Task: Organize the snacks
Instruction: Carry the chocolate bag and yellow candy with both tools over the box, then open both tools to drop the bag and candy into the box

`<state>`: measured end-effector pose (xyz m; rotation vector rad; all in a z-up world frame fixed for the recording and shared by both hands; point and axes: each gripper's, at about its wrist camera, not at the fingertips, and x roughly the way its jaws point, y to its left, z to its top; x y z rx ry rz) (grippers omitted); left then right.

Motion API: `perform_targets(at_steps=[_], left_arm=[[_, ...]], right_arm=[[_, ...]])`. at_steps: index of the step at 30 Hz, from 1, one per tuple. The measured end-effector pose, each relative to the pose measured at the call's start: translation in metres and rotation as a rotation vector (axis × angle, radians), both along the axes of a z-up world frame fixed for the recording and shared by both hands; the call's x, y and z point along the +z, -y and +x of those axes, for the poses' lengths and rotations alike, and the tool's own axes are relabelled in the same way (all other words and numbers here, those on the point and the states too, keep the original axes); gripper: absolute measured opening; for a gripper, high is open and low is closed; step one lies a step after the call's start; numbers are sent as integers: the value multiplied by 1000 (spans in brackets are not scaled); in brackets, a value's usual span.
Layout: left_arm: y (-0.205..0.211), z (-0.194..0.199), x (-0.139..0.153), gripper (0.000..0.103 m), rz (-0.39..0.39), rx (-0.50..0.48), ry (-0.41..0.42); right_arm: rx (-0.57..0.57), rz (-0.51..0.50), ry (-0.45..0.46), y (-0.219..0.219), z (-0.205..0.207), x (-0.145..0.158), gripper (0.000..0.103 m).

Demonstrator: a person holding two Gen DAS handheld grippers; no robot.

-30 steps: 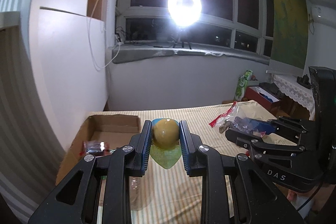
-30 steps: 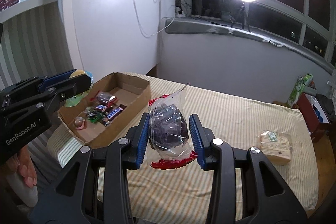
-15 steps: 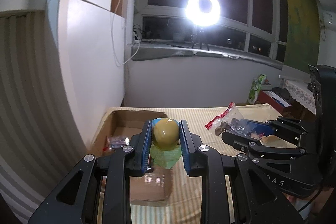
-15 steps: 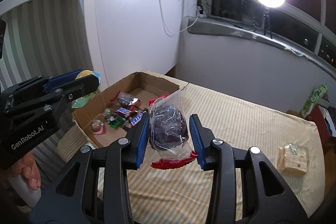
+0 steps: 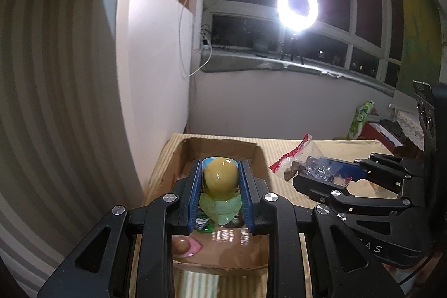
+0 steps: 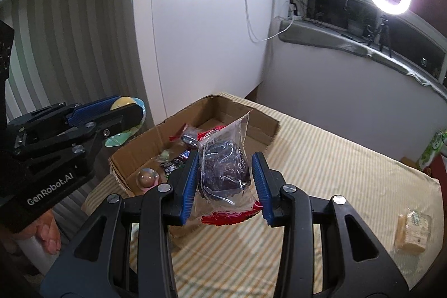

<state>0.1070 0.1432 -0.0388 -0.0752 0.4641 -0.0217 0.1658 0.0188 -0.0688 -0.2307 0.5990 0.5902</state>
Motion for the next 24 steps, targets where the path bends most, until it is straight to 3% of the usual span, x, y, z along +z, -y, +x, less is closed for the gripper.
perform_targets(at_steps=[24], left_arm=[[-22,64,-68,25,-30,58,-176]], right_arm=[[96,5,-117,-42,80,-61,41]])
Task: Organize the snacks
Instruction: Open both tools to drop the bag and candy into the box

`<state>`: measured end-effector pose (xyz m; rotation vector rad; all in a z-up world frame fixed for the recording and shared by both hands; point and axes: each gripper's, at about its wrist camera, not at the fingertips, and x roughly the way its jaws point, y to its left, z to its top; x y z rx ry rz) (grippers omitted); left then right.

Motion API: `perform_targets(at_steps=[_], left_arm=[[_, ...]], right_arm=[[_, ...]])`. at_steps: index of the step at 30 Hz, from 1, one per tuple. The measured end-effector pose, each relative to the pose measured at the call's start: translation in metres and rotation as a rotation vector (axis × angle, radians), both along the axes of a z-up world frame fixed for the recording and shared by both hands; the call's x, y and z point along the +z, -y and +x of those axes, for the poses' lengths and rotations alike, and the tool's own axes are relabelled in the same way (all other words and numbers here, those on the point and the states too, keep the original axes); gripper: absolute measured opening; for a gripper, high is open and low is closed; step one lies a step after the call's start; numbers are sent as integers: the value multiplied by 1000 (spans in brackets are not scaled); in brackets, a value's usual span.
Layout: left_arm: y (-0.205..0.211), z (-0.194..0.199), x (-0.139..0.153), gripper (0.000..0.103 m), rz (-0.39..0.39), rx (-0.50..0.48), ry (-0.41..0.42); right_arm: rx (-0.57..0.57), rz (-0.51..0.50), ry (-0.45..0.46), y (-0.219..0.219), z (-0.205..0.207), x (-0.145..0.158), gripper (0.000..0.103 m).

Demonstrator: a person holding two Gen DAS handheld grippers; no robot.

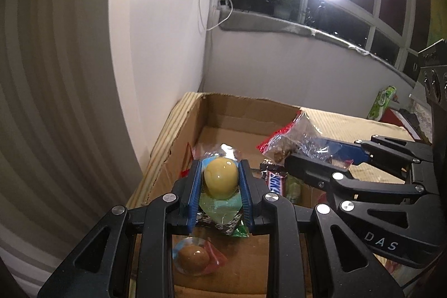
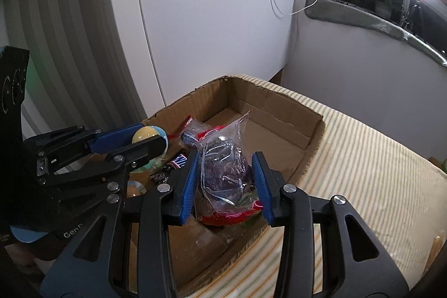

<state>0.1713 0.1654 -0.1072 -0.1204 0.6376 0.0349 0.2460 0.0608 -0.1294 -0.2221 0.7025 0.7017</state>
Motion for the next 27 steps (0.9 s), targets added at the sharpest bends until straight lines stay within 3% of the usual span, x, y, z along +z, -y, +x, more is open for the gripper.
perform_targets(at_steps=[2,4,5,7,10,27], left_arm=[[-2,3,-3,26,2,14,-13],[-5,7,-7,30,6,30,-31],[-6,9,-8,34,15,49,-42],[-10,7,-9,54,16,81,-42],[-12,4,-6,61,6,78,-36],[13,-31,39,69,74,74,57]], right_arm=[[7,-13,-3,-4,3,-4,44],[-19,-2,8,1,5,-5,55],[-24,6,5,3,6,-4,57],[-40,15,9,9,6,-3,64],[-48,16,21,13,3,1,64],[-86,65,81,52,-43,38,64]])
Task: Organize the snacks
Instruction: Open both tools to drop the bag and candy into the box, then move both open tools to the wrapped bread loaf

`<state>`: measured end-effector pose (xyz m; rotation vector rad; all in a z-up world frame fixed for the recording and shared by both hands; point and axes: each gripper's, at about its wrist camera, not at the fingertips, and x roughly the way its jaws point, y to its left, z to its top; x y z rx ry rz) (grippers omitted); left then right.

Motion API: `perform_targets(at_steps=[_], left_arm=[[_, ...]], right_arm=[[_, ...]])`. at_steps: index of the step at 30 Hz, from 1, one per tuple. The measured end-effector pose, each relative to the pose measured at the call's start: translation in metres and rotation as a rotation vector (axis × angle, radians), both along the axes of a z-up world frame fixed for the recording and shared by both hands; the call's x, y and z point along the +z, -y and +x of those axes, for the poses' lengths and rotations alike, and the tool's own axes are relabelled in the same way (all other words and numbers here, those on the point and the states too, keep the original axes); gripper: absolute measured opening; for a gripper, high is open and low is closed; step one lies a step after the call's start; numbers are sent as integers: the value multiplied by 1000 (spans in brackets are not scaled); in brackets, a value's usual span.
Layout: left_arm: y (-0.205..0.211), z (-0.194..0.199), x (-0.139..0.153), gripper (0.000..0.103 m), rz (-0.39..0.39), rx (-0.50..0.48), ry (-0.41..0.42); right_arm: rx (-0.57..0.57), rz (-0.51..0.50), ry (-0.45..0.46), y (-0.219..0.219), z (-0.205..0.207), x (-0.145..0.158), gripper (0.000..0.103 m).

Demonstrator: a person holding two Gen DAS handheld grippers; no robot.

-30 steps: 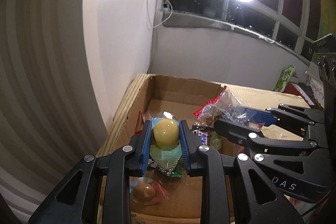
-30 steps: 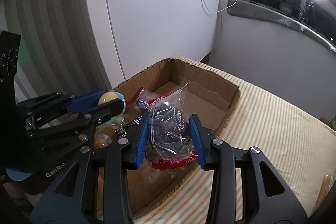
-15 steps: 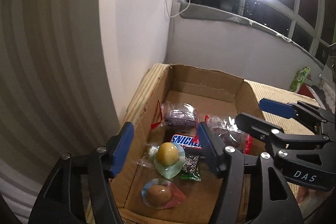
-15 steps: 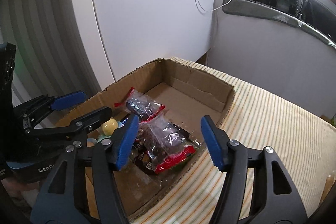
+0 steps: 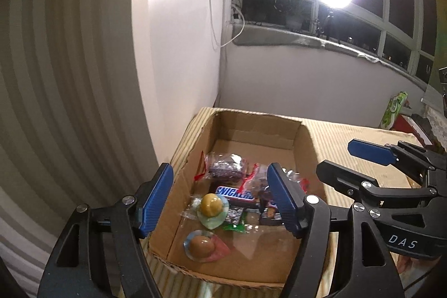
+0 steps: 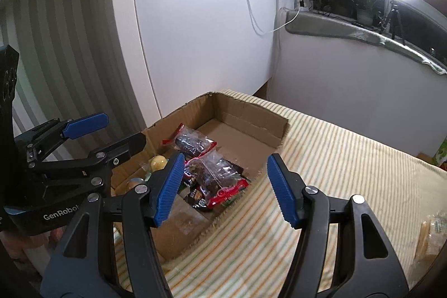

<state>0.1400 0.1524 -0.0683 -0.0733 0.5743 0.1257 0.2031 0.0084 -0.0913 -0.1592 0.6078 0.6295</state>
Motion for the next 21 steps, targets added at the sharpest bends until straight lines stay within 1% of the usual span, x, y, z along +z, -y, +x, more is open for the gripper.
perform_targets(at_steps=[5,11,15,21], left_arm=[[19,-9,10,70,25,-26,16],[53,-12,17,70,62,-67,19],[82,-9,19,70,89,-108,17],[135,-6,20,71,130,-189,12]], right_arm=[[-25,25,5,26,-10,4,64],[-75,62,8,70,-18,7,64],[-130,90,8,108,-22,7,64],[-226,116,12,173,-26,6,64]])
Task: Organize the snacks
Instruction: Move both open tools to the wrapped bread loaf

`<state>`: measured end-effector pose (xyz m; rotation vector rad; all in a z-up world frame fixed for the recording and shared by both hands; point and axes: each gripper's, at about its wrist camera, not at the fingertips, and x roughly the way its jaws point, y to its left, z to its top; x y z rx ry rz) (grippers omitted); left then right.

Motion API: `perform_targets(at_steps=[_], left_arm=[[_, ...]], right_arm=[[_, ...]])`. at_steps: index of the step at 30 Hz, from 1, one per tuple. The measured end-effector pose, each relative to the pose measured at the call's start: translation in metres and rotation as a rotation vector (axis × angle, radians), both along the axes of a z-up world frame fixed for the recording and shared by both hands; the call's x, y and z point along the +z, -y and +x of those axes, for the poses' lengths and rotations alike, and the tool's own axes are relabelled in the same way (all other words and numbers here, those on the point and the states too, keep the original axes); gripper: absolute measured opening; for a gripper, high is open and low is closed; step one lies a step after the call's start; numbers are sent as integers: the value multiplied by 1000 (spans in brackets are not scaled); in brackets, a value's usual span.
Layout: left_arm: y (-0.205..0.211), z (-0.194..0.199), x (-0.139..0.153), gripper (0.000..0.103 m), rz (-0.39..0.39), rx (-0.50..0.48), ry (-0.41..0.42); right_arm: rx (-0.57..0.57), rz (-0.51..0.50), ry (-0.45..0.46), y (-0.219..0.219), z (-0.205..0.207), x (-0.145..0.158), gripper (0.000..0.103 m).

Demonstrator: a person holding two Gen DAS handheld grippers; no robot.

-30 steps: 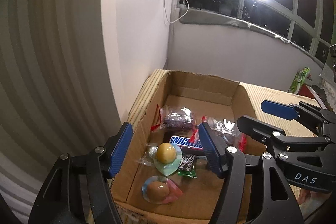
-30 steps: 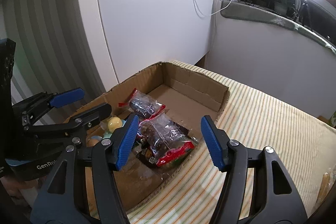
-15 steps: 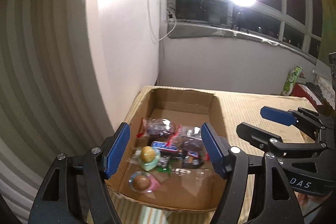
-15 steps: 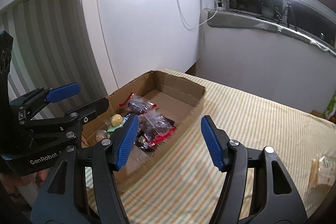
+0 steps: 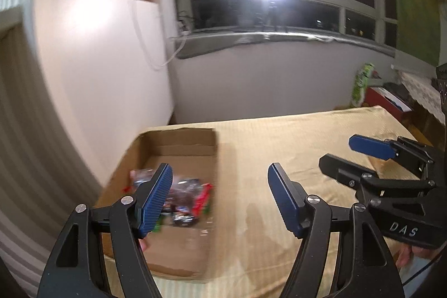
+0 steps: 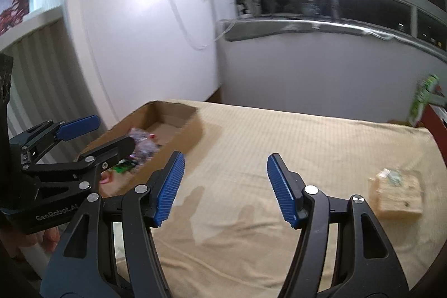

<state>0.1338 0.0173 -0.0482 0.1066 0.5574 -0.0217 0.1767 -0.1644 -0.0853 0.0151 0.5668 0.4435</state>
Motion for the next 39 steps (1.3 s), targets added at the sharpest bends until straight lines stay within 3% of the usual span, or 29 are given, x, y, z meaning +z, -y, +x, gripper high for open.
perform_targets(at_steps=[11,28,32,39], left_arm=[[99,2,-3,71,60,-161,-11],[191,6,-22,71,127,-292,-62],[204,19,-34,71,93,-326,-107],[223,63,-63,71,-51,-358,-237]], right_arm=[[-172,46,-15,114,-19,-8,64],[-326,88,-58,214,-28,-34,64],[-363,92,-95,235,-20,-49,64],[-387,110,-181,261,10,-72,68]])
